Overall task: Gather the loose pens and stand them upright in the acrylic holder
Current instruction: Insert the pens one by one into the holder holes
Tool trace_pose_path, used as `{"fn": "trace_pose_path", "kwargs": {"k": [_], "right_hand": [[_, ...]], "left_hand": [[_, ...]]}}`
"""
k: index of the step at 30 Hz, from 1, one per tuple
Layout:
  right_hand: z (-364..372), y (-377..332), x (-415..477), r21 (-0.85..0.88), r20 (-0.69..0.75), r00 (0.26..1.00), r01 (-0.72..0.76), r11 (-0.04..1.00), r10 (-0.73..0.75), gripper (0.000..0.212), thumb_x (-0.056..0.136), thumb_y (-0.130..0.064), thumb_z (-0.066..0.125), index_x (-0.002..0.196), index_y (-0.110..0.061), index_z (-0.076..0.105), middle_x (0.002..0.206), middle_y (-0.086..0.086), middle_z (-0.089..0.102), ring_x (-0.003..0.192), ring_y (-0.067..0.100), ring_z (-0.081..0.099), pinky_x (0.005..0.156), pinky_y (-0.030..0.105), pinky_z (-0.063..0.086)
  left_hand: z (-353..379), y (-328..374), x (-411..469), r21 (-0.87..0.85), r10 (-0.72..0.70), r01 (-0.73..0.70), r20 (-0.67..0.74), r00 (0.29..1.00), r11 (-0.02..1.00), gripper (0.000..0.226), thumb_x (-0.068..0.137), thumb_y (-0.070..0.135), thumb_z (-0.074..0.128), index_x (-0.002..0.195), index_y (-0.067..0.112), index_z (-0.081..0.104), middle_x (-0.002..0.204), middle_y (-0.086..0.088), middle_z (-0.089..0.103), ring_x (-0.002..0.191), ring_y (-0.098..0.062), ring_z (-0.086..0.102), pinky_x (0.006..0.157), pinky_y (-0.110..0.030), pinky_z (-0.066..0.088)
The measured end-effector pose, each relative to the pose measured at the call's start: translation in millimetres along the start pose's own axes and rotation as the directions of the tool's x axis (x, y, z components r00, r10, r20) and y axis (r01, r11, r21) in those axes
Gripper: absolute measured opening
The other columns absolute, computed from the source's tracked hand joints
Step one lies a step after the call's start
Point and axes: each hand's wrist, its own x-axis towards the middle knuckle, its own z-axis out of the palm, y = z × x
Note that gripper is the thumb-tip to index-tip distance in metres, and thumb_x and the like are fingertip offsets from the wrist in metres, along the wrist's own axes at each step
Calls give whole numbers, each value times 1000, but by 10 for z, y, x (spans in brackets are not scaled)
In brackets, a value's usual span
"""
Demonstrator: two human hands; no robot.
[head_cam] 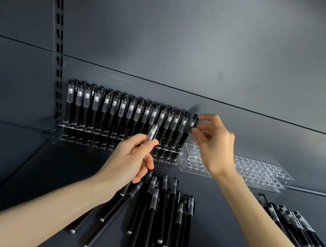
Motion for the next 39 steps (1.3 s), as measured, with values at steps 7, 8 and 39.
{"fn": "trace_pose_path", "kwargs": {"k": [7,8,39], "right_hand": [[-31,-67,-78,-18,-74,997,-7,1000,6,19,89,-14,64,105,-19,56,81,-9,64,66,20,67,66,38,55],[-31,-121,-105,35,-74,997,-26,999,28,15,89,-16,64,102,-20,56,80,-8,65,65,20,67,64,34,54],[1513,-1786,-151,344,-230,973,100,933,-20,28,84,-8,70,91,-31,55,74,-10,64,69,8,62,70,24,52]], "left_hand": [[15,4,4,115,16,-13,-20,1000,993,21,98,27,47,107,13,59,58,5,56,50,-10,35,52,-22,33],[20,15,3,111,18,-16,-18,1000,994,21,98,25,46,105,11,60,60,5,57,50,-10,37,56,-26,35],[-2076,-182,164,639,265,-222,29,964,736,49,84,30,69,128,19,52,116,5,45,99,-10,54,83,-25,48]]}}
